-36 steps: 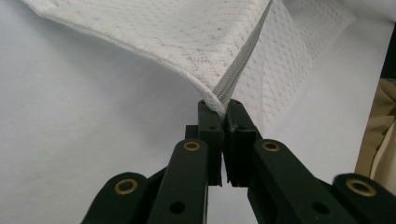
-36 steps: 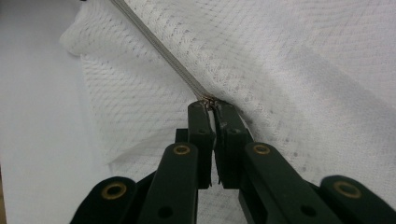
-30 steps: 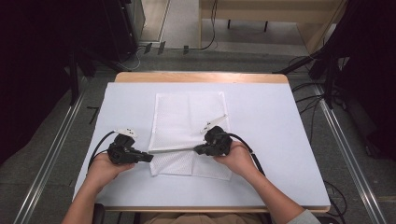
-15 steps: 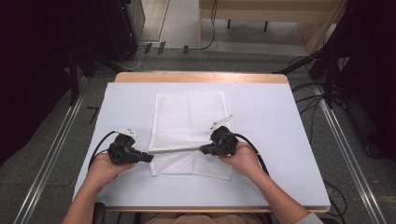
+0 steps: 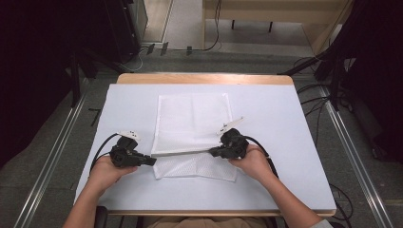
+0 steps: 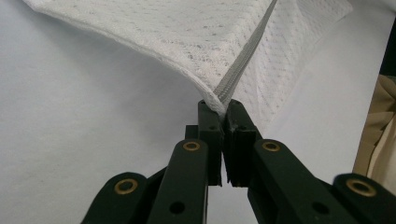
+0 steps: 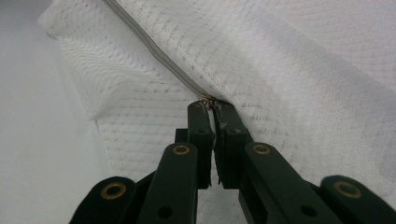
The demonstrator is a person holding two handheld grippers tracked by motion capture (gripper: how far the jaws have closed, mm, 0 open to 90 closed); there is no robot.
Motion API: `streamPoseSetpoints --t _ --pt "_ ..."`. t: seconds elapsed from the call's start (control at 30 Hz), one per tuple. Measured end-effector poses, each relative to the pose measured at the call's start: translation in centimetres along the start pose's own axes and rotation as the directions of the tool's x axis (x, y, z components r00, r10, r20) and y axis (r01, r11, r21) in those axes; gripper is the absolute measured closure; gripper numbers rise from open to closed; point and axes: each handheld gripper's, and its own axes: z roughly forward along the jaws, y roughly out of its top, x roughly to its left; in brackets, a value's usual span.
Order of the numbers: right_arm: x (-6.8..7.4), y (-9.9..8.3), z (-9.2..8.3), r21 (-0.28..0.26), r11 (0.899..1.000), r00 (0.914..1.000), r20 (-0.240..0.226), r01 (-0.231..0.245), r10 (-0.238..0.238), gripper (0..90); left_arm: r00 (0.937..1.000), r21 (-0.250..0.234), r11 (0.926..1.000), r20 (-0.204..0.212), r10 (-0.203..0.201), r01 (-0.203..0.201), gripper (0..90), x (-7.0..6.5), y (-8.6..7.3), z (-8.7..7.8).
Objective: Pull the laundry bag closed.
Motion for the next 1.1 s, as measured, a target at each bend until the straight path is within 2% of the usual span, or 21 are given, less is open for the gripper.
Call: streamPoseSetpoints --t 0.73,1.1 --pt "-1.0 -1.4 -1.1 0.017 1.000 0.9997 0.021 -0.010 0.010 87.6 1.0000 0.005 1.0000 0.000 0.000 0.000 87.6 0.1 -0.1 0.0" --pt "-1.7 -2.3 -1.9 0.022 0.999 0.9990 0.034 -0.031 0.031 87.6 1.0000 0.010 0.9999 0.005 -0.006 0.006 87.6 0.2 -0.1 0.0"
